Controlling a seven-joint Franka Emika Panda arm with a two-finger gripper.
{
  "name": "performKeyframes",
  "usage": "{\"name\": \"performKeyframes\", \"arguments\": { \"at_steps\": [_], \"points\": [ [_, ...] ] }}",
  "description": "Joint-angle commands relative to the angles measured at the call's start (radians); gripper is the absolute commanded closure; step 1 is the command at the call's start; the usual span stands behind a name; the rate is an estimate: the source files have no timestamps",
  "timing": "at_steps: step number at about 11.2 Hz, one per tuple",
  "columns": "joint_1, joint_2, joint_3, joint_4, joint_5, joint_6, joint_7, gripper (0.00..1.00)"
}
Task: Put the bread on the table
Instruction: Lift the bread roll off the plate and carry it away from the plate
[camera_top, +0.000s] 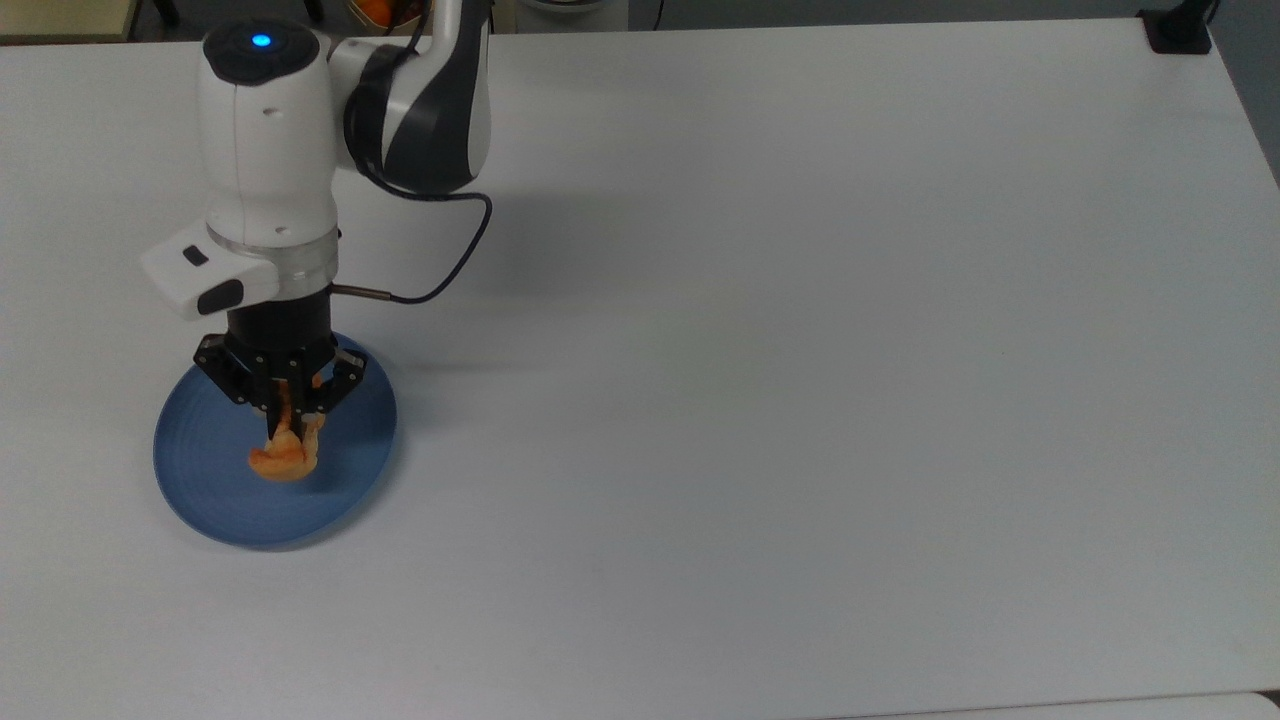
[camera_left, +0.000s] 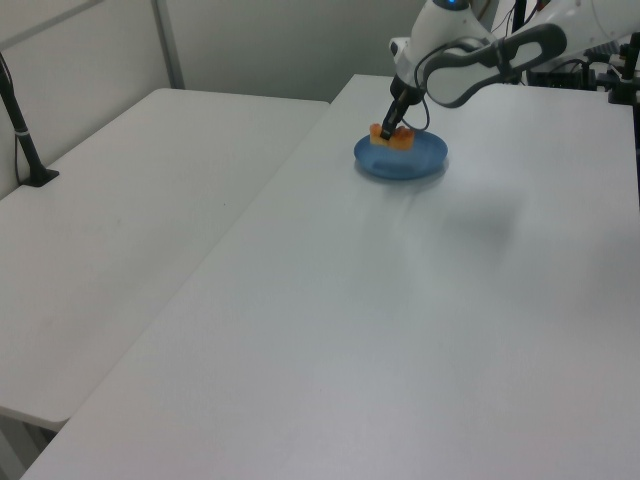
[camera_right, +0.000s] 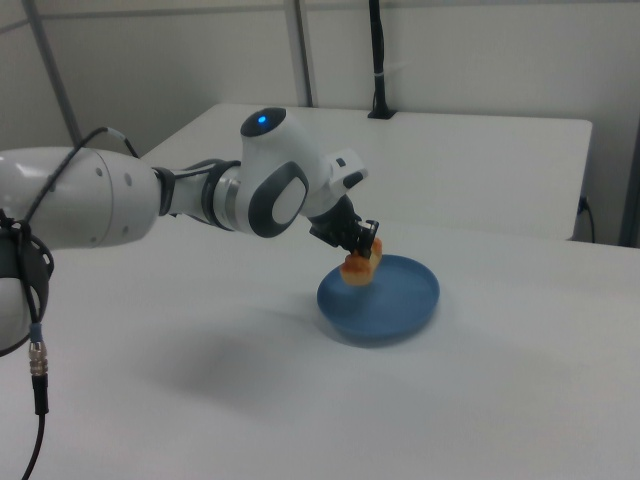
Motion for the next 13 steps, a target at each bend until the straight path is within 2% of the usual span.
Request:
{"name": "performKeyframes", "arguments": {
  "at_steps": [1, 7, 9, 11, 13],
  "points": [
    [-0.003, -0.145, 0.002, -0.110, 0.013, -0.056, -0.022, 0.84],
    [-0.021, -0.367, 0.002, -0.288, 0.012, -0.144, -0.033, 0.84],
    [-0.055, -0.471, 0.002, -0.422, 0.001, -0.139, -0.066, 0.84],
    [-0.102, -0.576, 0.002, -0.565, 0.001, -0.133, -0.169, 0.83],
    [-0.147, -0.634, 0.002, -0.671, 0.001, -0.130, -0.215, 0.82]
  ]
}}
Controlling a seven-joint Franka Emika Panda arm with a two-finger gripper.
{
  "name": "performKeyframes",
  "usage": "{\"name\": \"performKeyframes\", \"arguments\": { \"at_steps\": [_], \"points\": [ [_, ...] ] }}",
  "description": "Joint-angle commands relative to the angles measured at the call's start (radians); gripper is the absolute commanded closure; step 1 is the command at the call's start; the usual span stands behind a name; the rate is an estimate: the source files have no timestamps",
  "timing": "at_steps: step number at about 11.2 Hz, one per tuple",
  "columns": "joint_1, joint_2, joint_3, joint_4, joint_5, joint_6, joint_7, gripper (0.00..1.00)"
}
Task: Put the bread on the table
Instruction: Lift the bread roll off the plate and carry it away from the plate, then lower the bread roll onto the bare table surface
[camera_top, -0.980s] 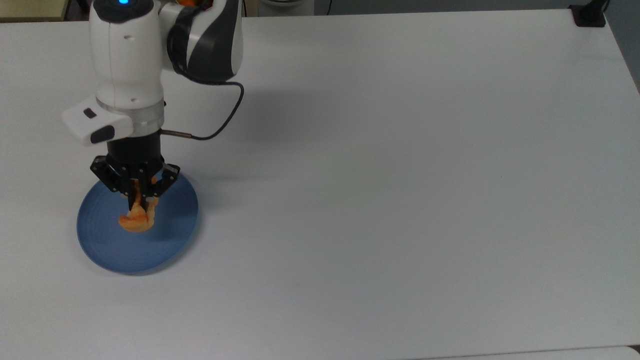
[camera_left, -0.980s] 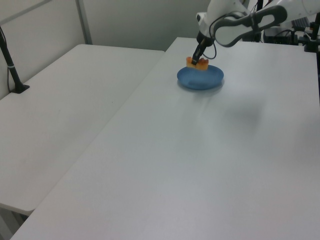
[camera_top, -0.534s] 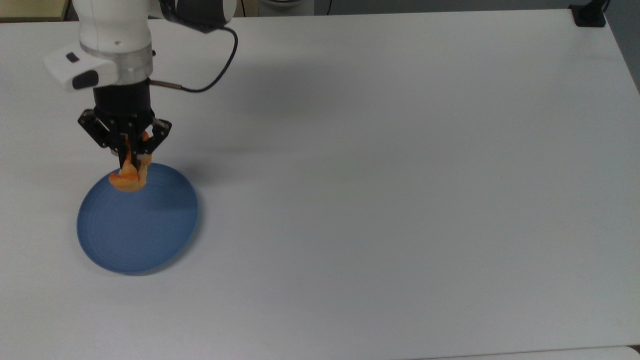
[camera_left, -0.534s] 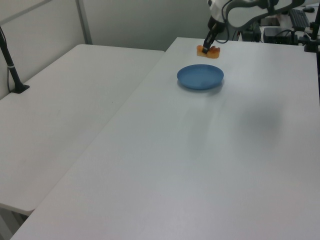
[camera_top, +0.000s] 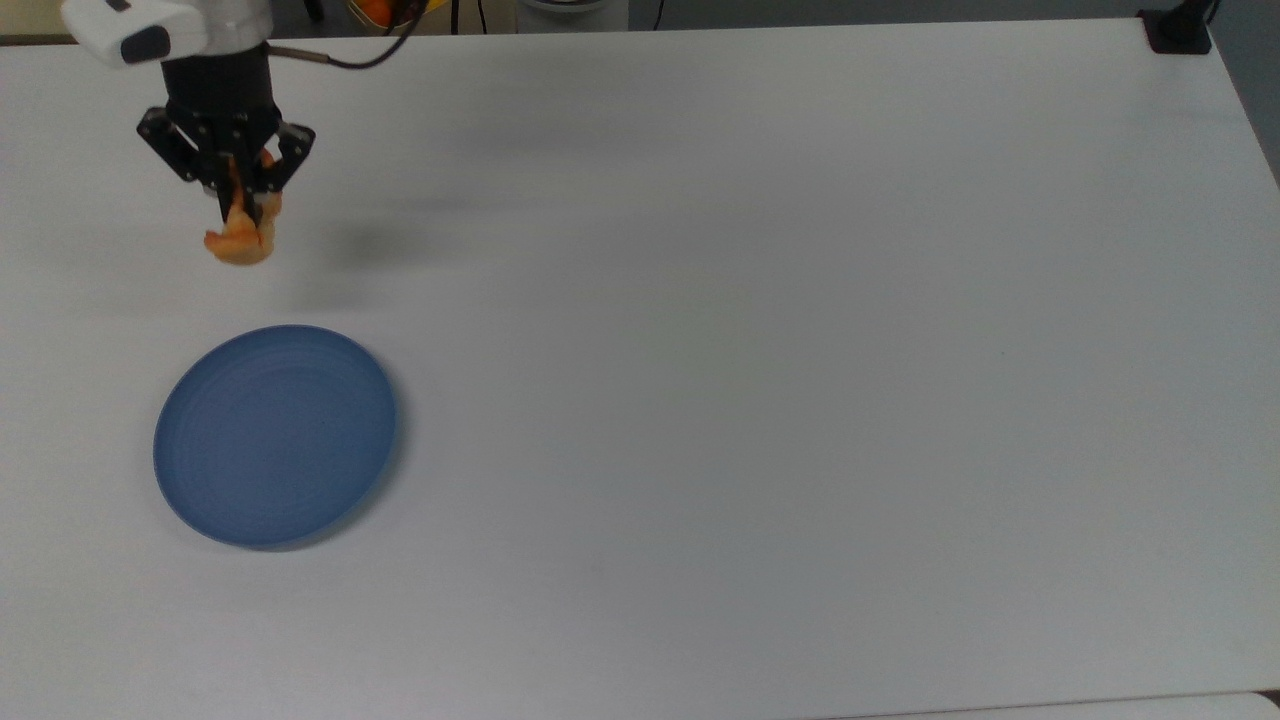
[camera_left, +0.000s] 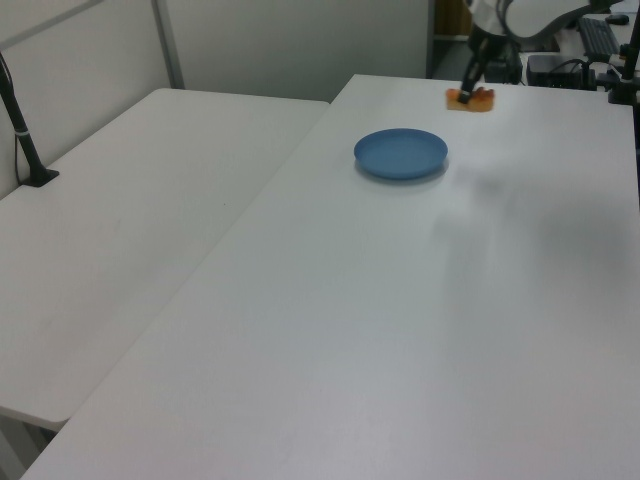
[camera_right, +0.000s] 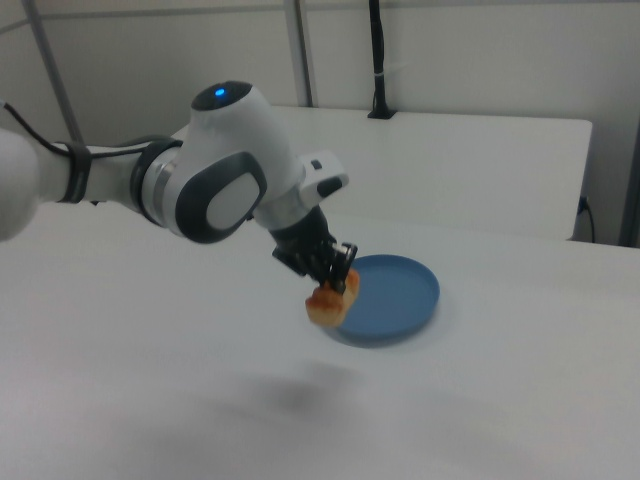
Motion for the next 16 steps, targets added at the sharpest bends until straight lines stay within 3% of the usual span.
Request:
{"name": "performKeyframes", "arguments": {
  "at_steps": [1, 7, 13, 16],
  "points": [
    [-0.055, -0.138, 0.003, -0.216, 0.003, 0.010, -0.098, 0.82],
    [-0.087, -0.123, 0.003, -0.321, 0.002, 0.010, -0.102, 0.82],
    [-0.090, -0.051, 0.001, -0.320, 0.002, 0.009, -0.100, 0.79],
    [-0.098, -0.037, 0.001, -0.319, 0.000, 0.001, -0.100, 0.63]
  ]
}}
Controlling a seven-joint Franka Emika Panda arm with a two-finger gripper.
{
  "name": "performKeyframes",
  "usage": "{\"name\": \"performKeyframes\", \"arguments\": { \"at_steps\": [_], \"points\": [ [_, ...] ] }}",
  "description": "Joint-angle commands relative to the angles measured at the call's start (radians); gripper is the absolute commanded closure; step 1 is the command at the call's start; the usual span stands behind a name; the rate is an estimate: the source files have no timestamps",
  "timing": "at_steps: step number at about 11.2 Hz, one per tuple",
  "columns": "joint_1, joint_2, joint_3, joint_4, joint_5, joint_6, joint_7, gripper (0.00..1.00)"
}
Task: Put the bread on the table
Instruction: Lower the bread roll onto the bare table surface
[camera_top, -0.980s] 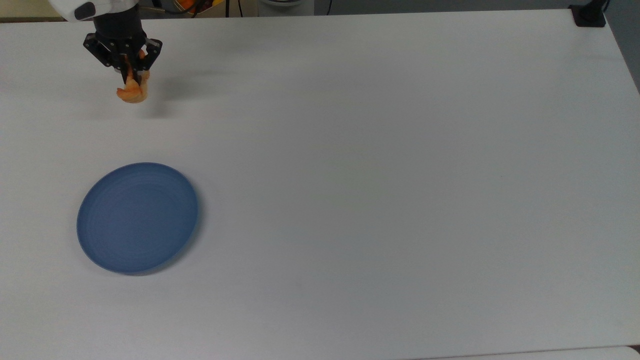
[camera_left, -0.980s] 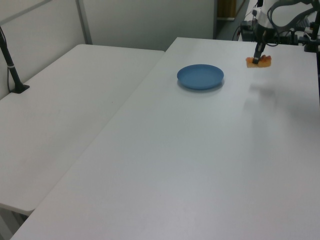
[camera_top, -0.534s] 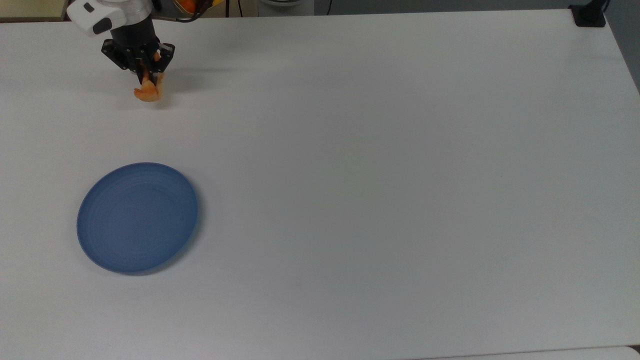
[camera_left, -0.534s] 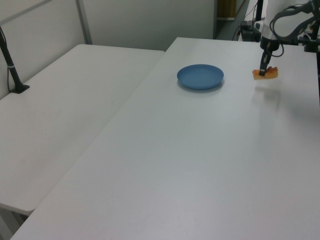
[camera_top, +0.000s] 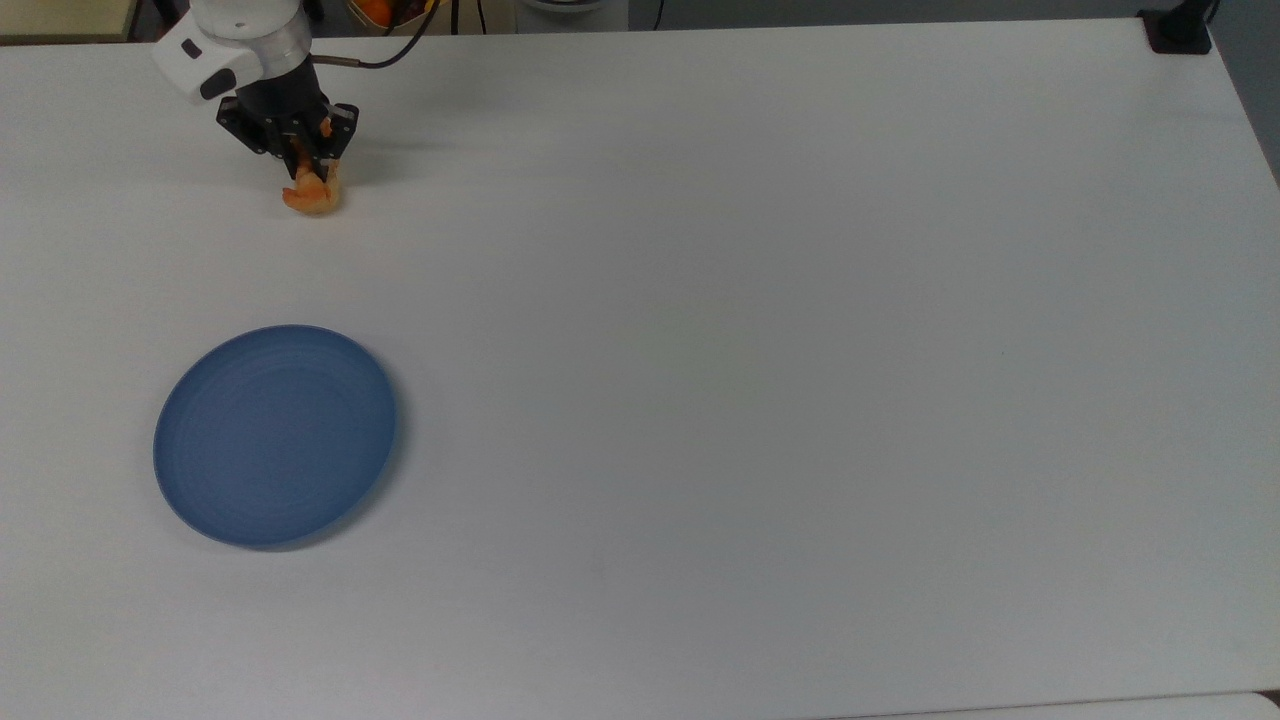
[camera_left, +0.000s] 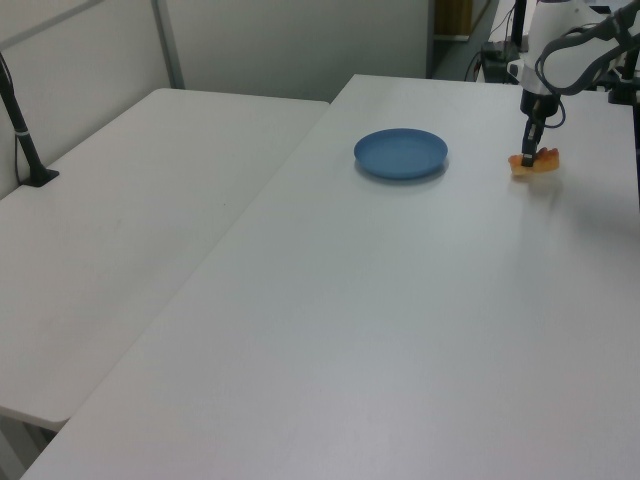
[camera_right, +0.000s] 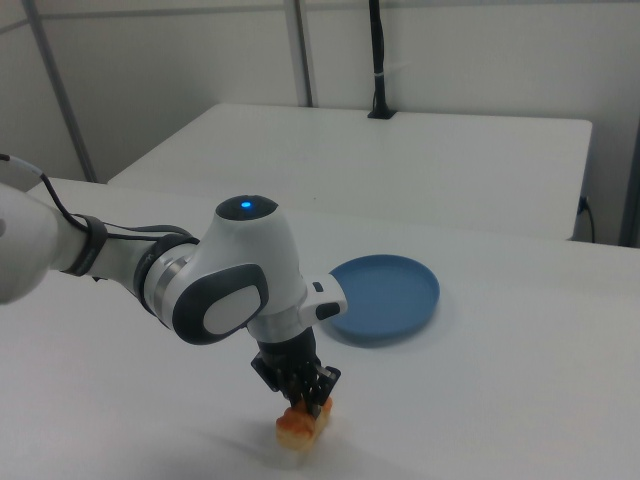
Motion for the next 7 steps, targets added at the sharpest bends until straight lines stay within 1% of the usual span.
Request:
{"name": "performKeyframes", "arguments": {
  "at_steps": [1, 3, 4, 7],
  "points": [
    [-0.011, 0.008, 0.002, -0.009, 0.000, -0.004, -0.023, 0.59],
    [-0.011, 0.016, 0.002, -0.008, -0.001, -0.005, -0.021, 0.57],
    [-0.011, 0.016, 0.002, -0.006, -0.003, -0.007, -0.021, 0.54],
    [-0.011, 0.004, 0.002, 0.015, -0.003, -0.059, -0.021, 0.28]
  ]
}}
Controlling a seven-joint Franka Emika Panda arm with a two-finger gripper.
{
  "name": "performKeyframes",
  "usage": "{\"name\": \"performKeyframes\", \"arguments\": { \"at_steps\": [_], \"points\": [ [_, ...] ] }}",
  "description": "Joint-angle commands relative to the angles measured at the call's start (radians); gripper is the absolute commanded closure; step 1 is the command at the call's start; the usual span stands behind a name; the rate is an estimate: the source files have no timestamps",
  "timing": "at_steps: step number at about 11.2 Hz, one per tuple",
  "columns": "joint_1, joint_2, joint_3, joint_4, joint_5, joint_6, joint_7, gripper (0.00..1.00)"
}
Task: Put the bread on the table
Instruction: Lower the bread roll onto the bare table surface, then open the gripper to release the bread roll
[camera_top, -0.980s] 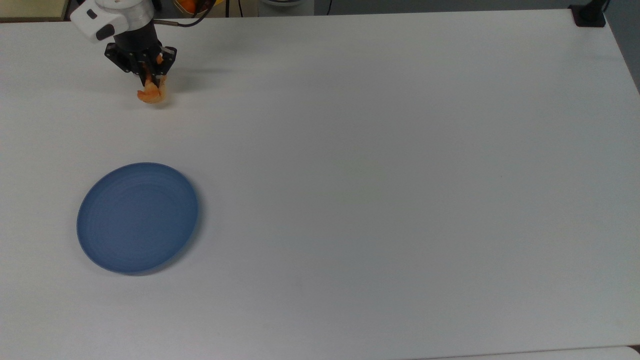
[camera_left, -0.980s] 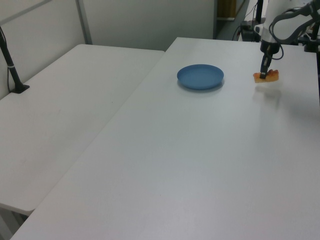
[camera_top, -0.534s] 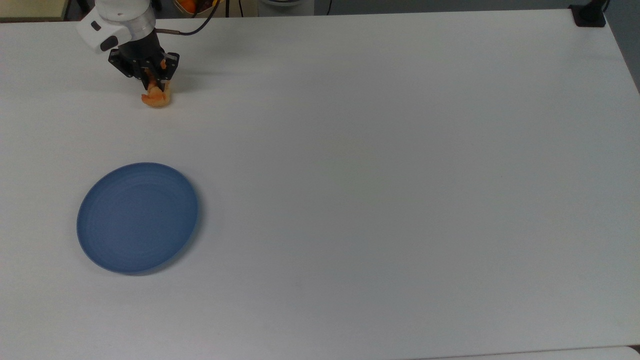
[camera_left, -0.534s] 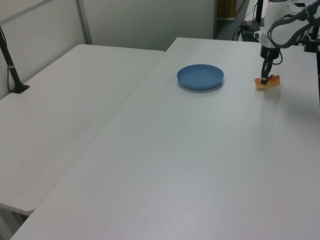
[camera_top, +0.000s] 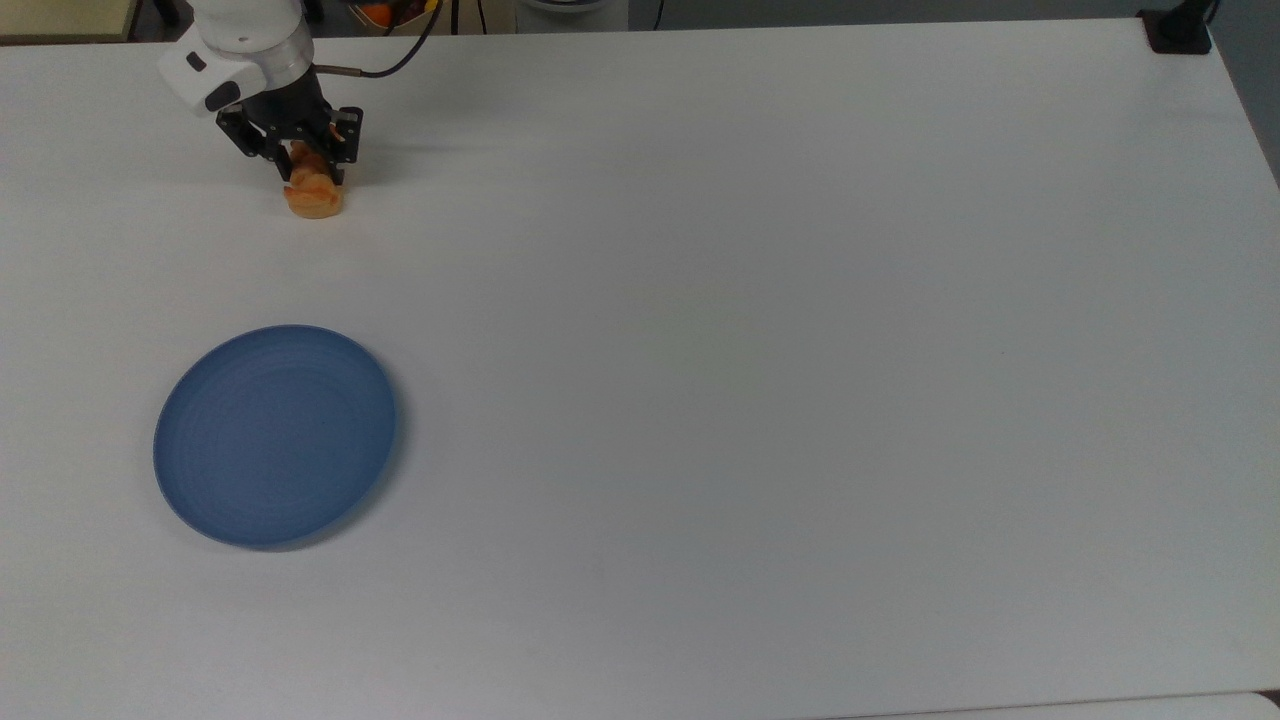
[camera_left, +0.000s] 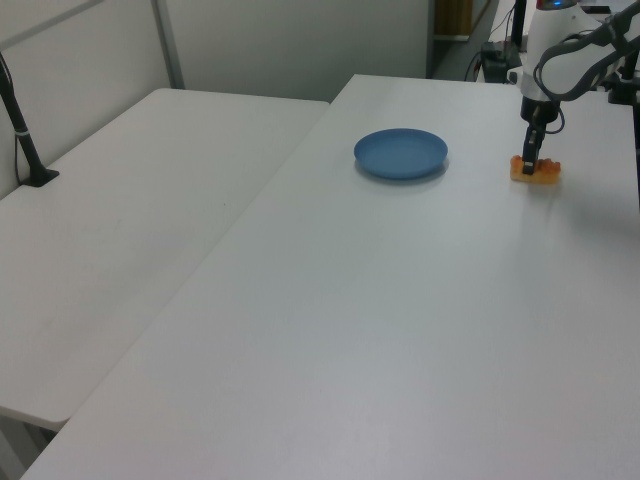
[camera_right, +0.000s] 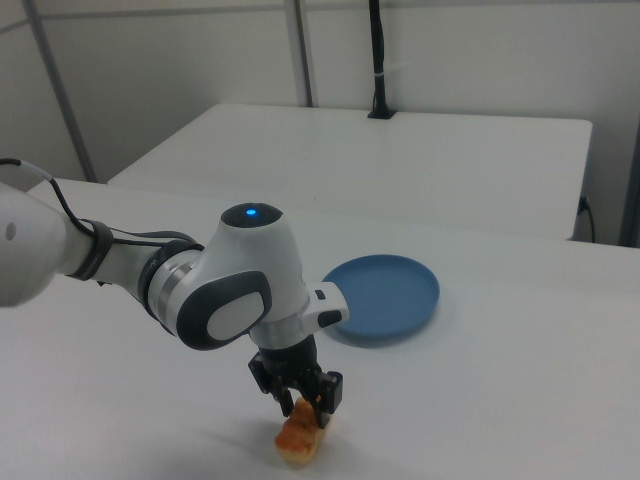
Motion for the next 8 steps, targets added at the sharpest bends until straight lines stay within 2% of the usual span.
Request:
{"name": "performKeyframes", "arguments": {
  "at_steps": [1, 3, 5, 8],
  "points": [
    [-0.006, -0.022, 0.002, 0.045, -0.003, -0.095, -0.018, 0.20],
    [0.008, -0.024, 0.002, 0.144, -0.003, -0.216, -0.009, 0.00],
    [0.043, -0.024, 0.005, 0.299, -0.001, -0.397, 0.011, 0.00],
    [0.149, -0.025, 0.023, 0.487, 0.000, -0.601, 0.164, 0.00]
  ]
}}
